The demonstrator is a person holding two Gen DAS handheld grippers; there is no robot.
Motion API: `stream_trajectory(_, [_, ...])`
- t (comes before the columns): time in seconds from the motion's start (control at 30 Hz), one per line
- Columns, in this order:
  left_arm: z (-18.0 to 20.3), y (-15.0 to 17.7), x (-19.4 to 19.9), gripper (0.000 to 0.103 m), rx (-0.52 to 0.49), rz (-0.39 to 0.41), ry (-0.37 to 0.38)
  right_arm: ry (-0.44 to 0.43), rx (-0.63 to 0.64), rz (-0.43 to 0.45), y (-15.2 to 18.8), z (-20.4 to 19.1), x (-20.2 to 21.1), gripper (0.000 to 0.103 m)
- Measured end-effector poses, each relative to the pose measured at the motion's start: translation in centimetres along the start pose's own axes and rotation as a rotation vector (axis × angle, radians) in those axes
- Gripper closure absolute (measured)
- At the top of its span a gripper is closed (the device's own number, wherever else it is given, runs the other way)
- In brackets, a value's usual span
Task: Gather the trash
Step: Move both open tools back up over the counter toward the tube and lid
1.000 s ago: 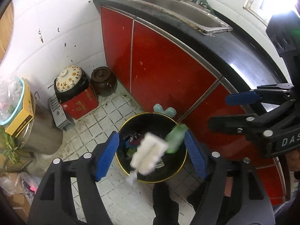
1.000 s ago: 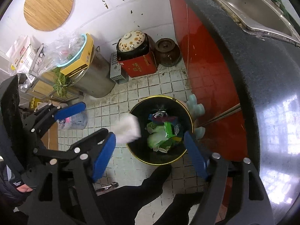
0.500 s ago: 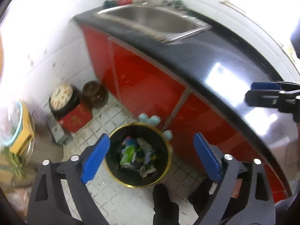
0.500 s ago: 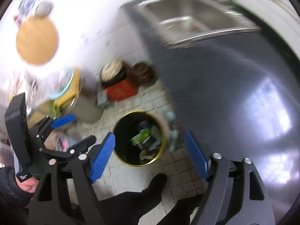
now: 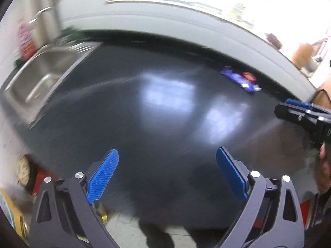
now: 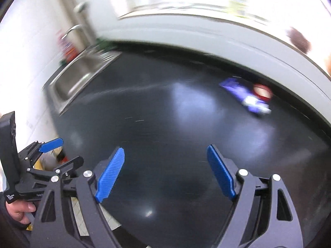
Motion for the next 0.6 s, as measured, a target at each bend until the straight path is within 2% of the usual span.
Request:
stream_trajectory(0.1, [5.4, -2.2, -2.0, 0.010, -0.076, -0.006, 0.025, 0.029, -0.055, 0.019, 0.2, 5.1, 1.2, 0.024])
stream_trajectory(0.27, [11.8, -4.9, -4.8, 0.010, -0.153, -0.020, 0.032, 0.057, -0.099, 0.030, -0.4, 12.1, 1.5, 0.024])
stream_trajectory(0.43, [15.9, -7.8, -8.1, 0.010, -0.144, -0.049, 0.027, 0.055, -0.114, 0.019, -1.5, 15.8, 0.8, 0.024])
stream_trajectory(0.6, [19.4, -11.5, -12.9, 0.011, -0.074, -0.079, -0.016, 0.050, -0.118, -0.007, -2.3, 19.8, -0.8, 0.024])
Point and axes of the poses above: each gripper's, at about its wrist camera, not at the fingertips, and x roughly against the way its jaws point, z to its right, y to its underside, the point moved 4 cm from there along -x, roughly the way its jaws point, and after that the axes turned 2 degrees about -z, right-handed, at the moved point
